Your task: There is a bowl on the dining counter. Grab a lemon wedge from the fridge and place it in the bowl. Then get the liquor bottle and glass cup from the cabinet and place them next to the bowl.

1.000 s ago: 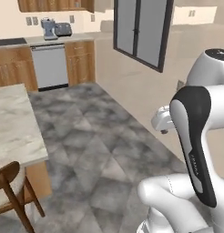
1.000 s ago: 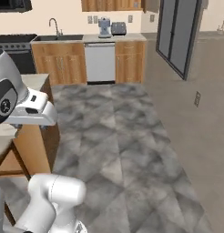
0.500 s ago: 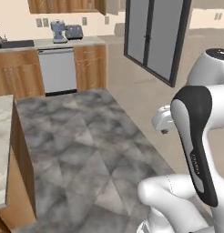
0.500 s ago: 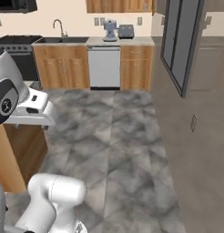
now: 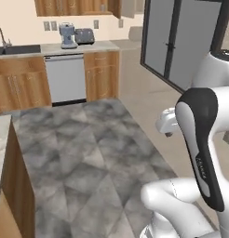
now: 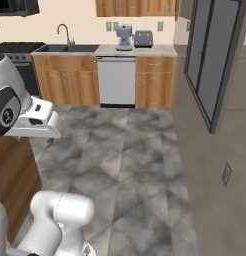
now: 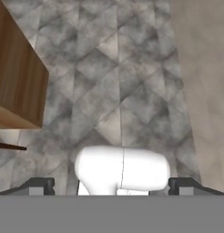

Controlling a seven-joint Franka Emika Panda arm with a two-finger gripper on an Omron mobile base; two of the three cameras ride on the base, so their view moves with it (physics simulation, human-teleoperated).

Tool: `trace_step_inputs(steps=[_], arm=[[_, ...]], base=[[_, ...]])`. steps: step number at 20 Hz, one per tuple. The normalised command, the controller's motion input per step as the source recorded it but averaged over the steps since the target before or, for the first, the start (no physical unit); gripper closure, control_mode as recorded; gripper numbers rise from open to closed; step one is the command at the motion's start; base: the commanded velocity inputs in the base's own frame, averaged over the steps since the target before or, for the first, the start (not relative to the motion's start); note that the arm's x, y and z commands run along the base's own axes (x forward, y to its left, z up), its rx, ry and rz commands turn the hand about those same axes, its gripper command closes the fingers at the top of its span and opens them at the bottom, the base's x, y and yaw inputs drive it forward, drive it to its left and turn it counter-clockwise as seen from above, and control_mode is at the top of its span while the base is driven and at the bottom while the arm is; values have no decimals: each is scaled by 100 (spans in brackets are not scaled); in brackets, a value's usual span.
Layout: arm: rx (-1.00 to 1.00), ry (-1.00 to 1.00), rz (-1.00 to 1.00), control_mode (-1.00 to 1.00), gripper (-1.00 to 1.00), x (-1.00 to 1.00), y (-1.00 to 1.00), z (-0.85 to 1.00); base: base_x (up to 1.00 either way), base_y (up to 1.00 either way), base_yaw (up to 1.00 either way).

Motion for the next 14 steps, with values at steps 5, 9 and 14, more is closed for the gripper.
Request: trace_step_inputs(steps=[5,9,14], arm=[[0,0,0,100,-100,0,0,0],[0,0,0,100,-100,0,0,0],[0,0,0,100,-100,0,0,0]], base=[[100,-14,11],[100,-21,11],[100,-26,11]])
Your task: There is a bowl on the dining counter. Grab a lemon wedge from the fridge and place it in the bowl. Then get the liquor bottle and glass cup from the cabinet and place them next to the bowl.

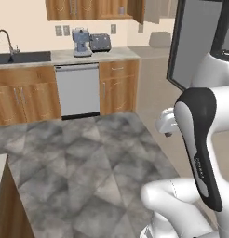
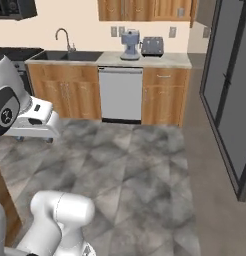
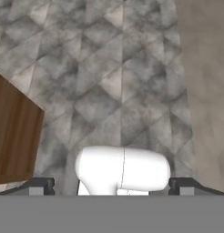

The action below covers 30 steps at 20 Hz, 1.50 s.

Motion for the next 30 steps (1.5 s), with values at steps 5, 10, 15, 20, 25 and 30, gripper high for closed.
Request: trace_step_inputs(steps=[5,10,15,20,25,30], arm=[[0,0,0,100,-100,0,0,0],[0,0,0,100,-100,0,0,0],[0,0,0,100,-100,0,0,0],[0,0,0,100,-100,0,0,0],[0,0,0,100,-100,0,0,0],[0,0,0,100,-100,0,0,0]], base=[[100,-33,9],[100,-43,6],[100,-46,3],[100,-44,1],[100,-39,0],[100,-35,0]])
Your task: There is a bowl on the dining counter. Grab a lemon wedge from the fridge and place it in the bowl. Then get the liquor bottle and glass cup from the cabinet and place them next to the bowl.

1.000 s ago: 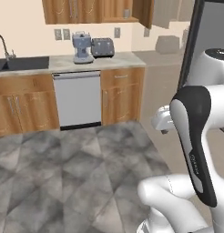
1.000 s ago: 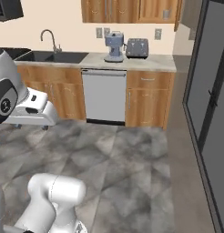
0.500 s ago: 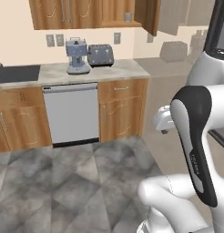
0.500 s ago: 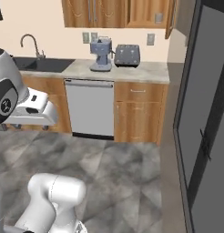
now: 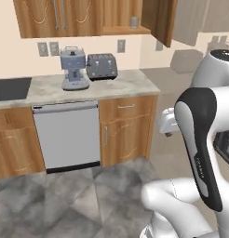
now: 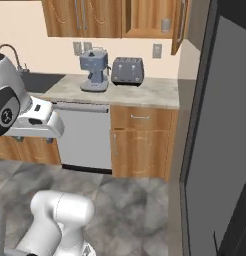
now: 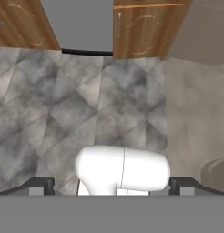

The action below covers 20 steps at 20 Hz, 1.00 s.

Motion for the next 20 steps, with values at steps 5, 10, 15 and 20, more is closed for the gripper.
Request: trace_step_inputs(steps=[5,10,15,20], arm=[[0,0,0,100,-100,0,0,0],[0,0,0,100,-100,0,0,0],[0,0,0,100,-100,0,0,0],[0,0,0,100,-100,0,0,0]], base=[[100,-33,0],[100,-32,0],[100,-36,0],[100,-34,0]])
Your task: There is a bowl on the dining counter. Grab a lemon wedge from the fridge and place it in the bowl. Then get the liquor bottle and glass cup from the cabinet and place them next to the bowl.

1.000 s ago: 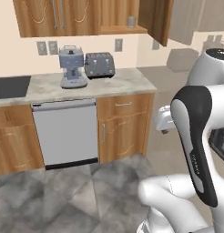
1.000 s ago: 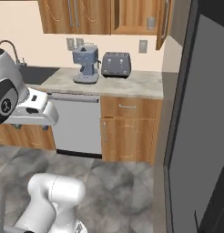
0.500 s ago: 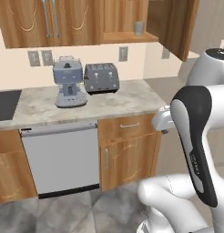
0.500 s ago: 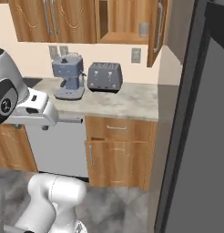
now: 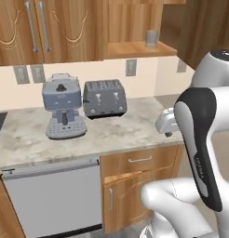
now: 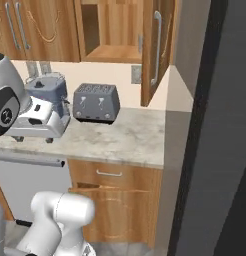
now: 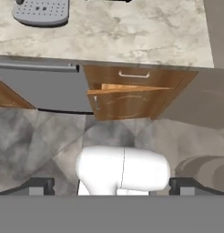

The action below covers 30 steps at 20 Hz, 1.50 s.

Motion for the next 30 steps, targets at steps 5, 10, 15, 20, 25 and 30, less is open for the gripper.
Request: trace_step_inputs(steps=[5,10,15,20,25,30], arm=[[0,0,0,100,-100,0,0,0],[0,0,0,100,-100,0,0,0],[0,1,0,-100,-100,11,-8,2],[0,-6,-2,-100,-100,3,-31,34],[0,-19,0,-100,-100,26,-34,61],[0,-23,0,-100,-100,35,-23,72]], base=[[100,-27,0],[93,-19,0],[21,-2,0],[0,0,0],[0,0,0],[0,0,0]])
